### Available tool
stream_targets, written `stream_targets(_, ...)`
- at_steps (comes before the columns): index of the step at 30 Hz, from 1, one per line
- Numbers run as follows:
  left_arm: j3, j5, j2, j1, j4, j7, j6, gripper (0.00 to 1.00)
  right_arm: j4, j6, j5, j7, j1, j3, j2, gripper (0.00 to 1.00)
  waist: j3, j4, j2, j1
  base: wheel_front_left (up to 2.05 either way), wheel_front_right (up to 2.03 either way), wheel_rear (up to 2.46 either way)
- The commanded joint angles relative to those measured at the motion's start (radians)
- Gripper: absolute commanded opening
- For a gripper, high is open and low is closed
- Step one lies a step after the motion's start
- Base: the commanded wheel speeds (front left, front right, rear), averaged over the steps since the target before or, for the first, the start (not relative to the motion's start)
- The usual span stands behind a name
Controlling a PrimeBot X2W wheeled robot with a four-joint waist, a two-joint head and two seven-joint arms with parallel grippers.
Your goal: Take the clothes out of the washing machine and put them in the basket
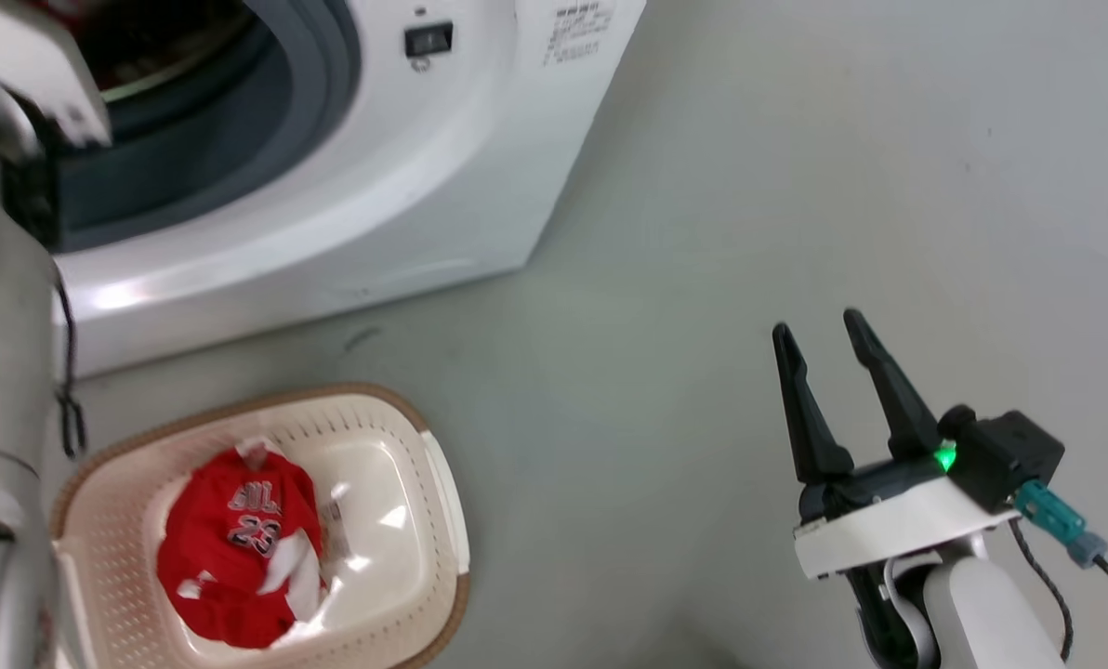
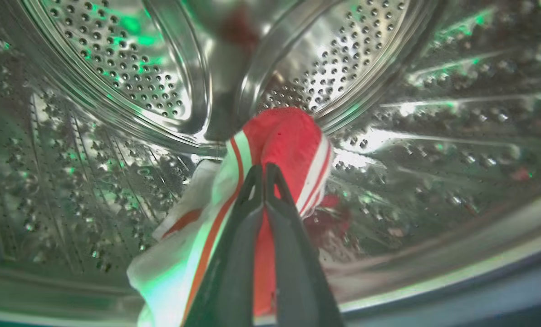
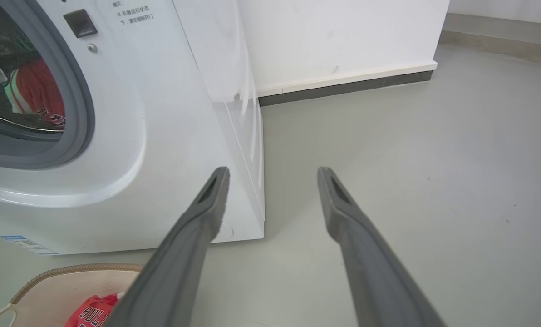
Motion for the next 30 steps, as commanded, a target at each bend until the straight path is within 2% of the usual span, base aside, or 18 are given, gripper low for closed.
stream_targets(1, 0.009, -0.015, -0.014, 0.05, 0.014, -0.029, -0.01, 0.0, 0.012, -0.001, -0.009, -0.004, 0.027, -0.009, 0.0, 1.0, -0.089, 0.024, 0.0, 0.0001, 0.0, 0.0, 0.0)
stream_targets(8, 0.04, -0.06, -0.069, 0.203, -0.02, -0.071, -0.03, 0.0, 0.042, -0.001, -0.032, -0.004, 0.098, -0.038, 0.0, 1.0, -0.234, 0.063, 0.0, 0.0001, 0.0, 0.0, 0.0)
stream_targets(17, 0.089, -0.054, -0.131, 0.439, -0.271, -0.073, -0.025, 0.0, 0.047, -0.001, -0.054, 0.016, 0.177, -0.068, 0.0, 1.0, -0.392, 0.13, 0.0, 0.0001, 0.0, 0.0, 0.0)
stream_targets(30, 0.109, -0.03, -0.233, 0.763, -0.631, -0.071, -0.061, 0.0, -0.009, -0.001, -0.071, 0.066, 0.278, -0.1, 0.001, 1.0, -0.502, 0.22, 0.0, 0.0001, 0.0, 0.0, 0.0)
